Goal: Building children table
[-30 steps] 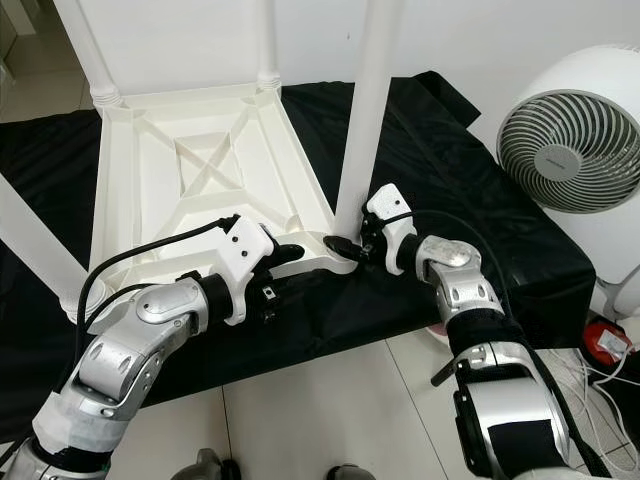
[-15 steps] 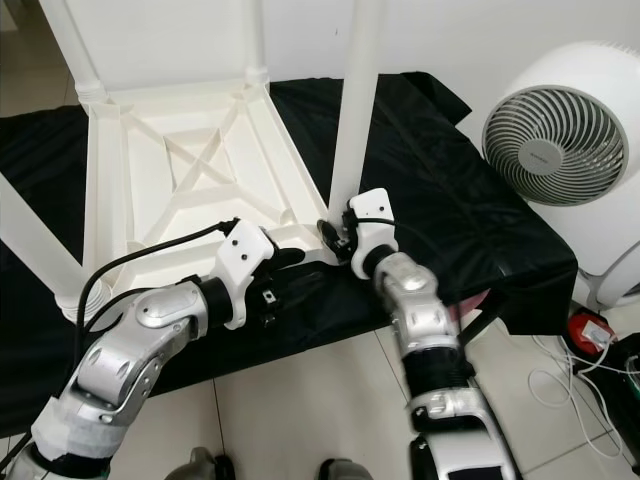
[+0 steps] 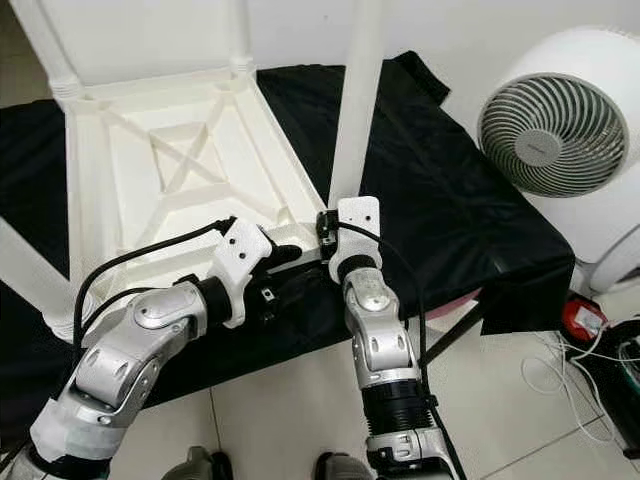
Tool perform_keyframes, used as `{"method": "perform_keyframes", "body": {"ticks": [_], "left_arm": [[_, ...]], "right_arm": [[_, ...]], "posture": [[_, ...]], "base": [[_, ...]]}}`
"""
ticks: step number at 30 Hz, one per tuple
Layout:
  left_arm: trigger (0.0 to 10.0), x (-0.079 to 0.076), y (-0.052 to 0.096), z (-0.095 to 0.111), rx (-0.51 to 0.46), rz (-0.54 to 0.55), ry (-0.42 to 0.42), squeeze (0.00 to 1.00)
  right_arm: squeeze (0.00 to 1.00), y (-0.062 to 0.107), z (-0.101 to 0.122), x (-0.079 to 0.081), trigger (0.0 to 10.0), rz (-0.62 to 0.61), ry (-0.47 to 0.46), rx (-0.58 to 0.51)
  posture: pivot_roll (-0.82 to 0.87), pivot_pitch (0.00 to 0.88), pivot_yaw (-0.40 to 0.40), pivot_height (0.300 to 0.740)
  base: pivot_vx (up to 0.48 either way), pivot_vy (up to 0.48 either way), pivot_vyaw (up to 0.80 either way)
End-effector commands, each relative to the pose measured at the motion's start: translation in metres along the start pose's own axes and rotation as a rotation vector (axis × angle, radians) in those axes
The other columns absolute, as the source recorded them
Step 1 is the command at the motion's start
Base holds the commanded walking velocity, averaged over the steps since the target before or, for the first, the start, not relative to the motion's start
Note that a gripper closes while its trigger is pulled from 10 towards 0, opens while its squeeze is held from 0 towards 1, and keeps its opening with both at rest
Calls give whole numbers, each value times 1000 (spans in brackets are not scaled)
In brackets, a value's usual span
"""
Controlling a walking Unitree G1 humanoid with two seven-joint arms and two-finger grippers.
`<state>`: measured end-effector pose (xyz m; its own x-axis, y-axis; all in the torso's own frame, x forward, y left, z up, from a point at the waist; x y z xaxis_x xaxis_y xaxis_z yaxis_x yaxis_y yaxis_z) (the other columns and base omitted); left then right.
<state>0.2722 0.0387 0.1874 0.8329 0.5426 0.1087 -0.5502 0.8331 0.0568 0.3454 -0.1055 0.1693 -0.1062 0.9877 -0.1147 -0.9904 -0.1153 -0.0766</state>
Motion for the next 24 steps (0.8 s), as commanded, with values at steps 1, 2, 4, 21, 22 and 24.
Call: {"method": "perform_keyframes", "body": {"ticks": [1,2,4,21,22,24], "left_arm": [[10000,0,0,-3,8,19,13,0],[10000,0,-1,-2,7,19,13,0],[10000,-1,-1,-2,5,20,12,0],[10000,2,-1,-3,12,20,3,0],[10000,2,-1,-2,12,19,2,0],[10000,2,-1,-2,13,18,1,0]], "right_arm": [[1000,1,4,-2,10000,5,-22,-26],[1000,2,7,-2,10000,6,-45,-36],[1000,2,11,-4,10000,9,-61,-45],[0,-11,-14,-43,10000,570,235,63],[0,-13,-14,-41,10000,601,250,59],[0,-15,-11,-37,10000,642,271,38]], "posture": [[-57,108,-11,740],[-58,105,-16,740],[-58,105,-18,740],[-59,107,-7,740],[-57,105,-5,740],[-56,104,-2,740]], "base": [[0,0,0],[0,0,0],[0,0,0],[0,0,0],[0,0,0],[0,0,0]]}}
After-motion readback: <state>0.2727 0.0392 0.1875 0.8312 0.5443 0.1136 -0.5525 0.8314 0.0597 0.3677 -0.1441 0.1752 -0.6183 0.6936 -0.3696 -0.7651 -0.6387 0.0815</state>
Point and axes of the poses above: a point about 5 cm out from each wrist's last joint towards the gripper, its own y axis pointing back from the gripper into the wrist, its own z axis along the axis of the wrist's last joint, x = y × z, the point moved 2 cm from there along -y, pointing out of the wrist towards the gripper, and after that the axes turned 3 degrees about y, right-handed, at the moved point
